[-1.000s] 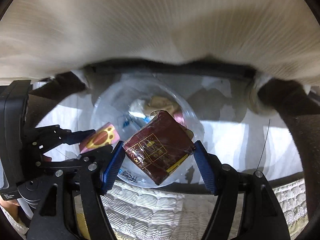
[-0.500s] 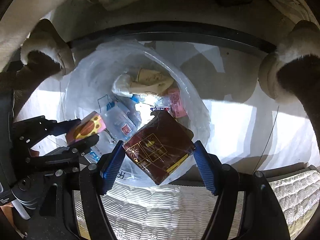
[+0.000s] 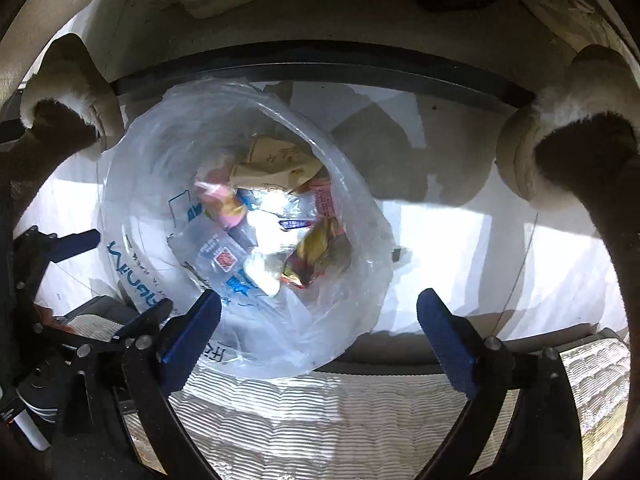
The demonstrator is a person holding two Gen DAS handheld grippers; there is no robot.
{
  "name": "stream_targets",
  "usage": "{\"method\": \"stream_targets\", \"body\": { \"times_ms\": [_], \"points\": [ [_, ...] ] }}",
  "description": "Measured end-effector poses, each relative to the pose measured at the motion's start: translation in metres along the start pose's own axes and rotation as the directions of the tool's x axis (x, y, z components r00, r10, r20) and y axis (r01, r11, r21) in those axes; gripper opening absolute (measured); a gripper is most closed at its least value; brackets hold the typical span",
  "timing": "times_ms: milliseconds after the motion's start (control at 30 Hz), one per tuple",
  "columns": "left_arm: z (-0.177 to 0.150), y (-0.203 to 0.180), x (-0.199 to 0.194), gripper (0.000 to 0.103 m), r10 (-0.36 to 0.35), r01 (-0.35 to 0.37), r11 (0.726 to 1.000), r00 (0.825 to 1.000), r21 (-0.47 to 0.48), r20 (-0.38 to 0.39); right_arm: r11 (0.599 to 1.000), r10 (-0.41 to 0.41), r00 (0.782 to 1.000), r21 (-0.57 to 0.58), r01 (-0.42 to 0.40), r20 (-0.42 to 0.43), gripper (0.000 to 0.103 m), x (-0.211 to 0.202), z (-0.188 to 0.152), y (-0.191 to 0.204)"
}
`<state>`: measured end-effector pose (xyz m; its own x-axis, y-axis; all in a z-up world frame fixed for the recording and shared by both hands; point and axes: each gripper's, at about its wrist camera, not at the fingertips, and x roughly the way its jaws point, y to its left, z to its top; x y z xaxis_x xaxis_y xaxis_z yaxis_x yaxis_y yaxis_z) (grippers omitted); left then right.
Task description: Collect trash
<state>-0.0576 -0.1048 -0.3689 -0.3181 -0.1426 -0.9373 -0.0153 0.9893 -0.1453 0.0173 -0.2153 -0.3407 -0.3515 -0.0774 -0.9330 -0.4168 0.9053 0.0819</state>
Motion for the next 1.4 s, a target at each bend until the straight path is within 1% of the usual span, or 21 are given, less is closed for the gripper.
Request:
{"method": "stream_targets", "body": {
  "times_ms": [133,267,400,533,700,800,867,967,1033,1100,1167,1300,1400],
  "points": [
    [-0.001,0.004,-0.01,0.097,-0.008,0.009,1.0,1.0,-0.019,0.02,1.0,-0.011,1.0,0.003,0.011,0.019,0.098,-0.007,-0.001,0.0],
    [-0.003,0.002,-0.022,0.097,-0.001,0.001,1.0,0.999,-0.008,0.042,1.0,-0.025,0.998,-0.008,0.025,0.049,0.098,-0.019,-0.003,0.001],
    [-0.007,-0.003,-0.038,0.097,0.014,-0.014,1.0,0.997,0.007,0.081,0.998,-0.06,0.994,-0.029,0.063,0.091,0.098,-0.033,-0.006,0.006],
    [-0.013,-0.003,-0.055,0.097,0.015,-0.015,1.0,0.993,0.002,0.121,0.996,-0.084,0.987,-0.029,0.088,0.134,0.098,-0.048,-0.011,0.008],
    [-0.022,-0.009,-0.081,0.097,0.041,-0.044,0.999,0.98,0.011,0.196,0.997,-0.072,0.979,-0.025,0.078,0.19,0.098,-0.071,-0.019,0.009],
    [-0.028,-0.014,-0.098,0.097,0.048,-0.055,0.998,0.968,0.022,0.245,0.996,-0.083,0.968,-0.023,0.091,0.237,0.098,-0.086,-0.027,0.01],
    [-0.033,-0.016,-0.11,0.097,0.047,-0.057,0.998,0.958,0.027,0.284,0.996,-0.082,0.959,-0.016,0.089,0.271,0.098,-0.097,-0.032,0.01],
    [-0.042,-0.018,-0.13,0.097,0.035,-0.049,0.998,0.94,0.032,0.34,0.995,-0.092,0.939,-0.013,0.102,0.332,0.098,-0.114,-0.042,0.012],
    [-0.05,-0.019,-0.143,0.097,0.025,-0.041,0.999,0.925,0.033,0.378,0.995,-0.084,0.921,-0.018,0.098,0.381,0.098,-0.128,-0.051,0.015],
    [-0.059,-0.021,-0.156,0.097,0.023,-0.042,0.998,0.907,0.036,0.421,0.995,-0.076,0.897,-0.022,0.095,0.436,0.098,-0.144,-0.06,0.016],
    [-0.069,-0.024,-0.169,0.097,0.032,-0.054,0.998,0.883,0.033,0.468,0.993,-0.087,0.867,-0.024,0.113,0.491,0.098,-0.158,-0.07,0.017],
    [-0.088,-0.027,-0.192,0.097,0.042,-0.067,0.997,0.83,0.024,0.556,0.99,-0.09,0.804,-0.036,0.137,0.587,0.098,-0.185,-0.089,0.023],
    [-0.101,-0.029,-0.211,0.097,0.061,-0.091,0.996,0.78,0.016,0.622,0.989,-0.086,0.762,-0.037,0.143,0.642,0.098,-0.203,-0.103,0.023]
  ]
}}
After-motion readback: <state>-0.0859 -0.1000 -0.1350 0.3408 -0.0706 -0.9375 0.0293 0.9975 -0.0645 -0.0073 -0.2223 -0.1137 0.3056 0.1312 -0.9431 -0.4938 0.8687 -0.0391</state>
